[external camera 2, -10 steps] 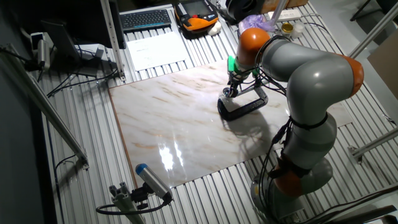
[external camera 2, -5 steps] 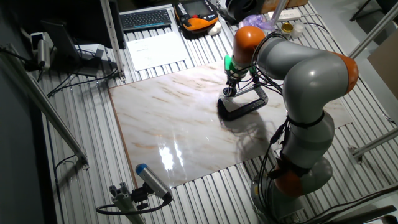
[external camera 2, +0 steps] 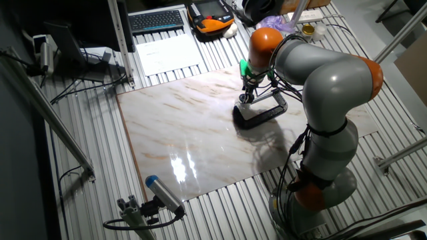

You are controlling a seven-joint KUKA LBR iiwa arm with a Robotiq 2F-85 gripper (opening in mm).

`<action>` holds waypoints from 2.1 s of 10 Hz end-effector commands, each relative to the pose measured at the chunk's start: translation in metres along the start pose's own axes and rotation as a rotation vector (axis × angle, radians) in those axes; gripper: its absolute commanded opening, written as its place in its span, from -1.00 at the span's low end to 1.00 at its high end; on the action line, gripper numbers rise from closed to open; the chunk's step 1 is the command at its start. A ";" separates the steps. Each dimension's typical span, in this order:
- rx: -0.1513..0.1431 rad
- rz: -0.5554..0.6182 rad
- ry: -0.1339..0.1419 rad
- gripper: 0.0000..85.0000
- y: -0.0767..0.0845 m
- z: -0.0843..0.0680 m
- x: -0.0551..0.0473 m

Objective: Unscrew the lid from the jar

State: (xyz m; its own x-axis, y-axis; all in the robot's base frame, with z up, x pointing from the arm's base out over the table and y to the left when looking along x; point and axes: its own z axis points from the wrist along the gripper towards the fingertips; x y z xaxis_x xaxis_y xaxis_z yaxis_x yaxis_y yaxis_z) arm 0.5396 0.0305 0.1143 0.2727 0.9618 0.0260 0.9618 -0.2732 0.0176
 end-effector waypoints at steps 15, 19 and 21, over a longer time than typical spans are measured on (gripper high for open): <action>-0.019 -0.043 0.025 0.60 0.009 0.017 0.002; -0.028 -0.047 0.033 0.60 0.009 0.019 0.002; -0.016 -0.051 0.020 0.60 0.008 0.016 0.001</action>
State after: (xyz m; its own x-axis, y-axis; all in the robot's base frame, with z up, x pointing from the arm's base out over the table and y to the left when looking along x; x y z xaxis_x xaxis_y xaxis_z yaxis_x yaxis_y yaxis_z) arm 0.5478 0.0296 0.0976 0.2229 0.9738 0.0444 0.9738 -0.2245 0.0354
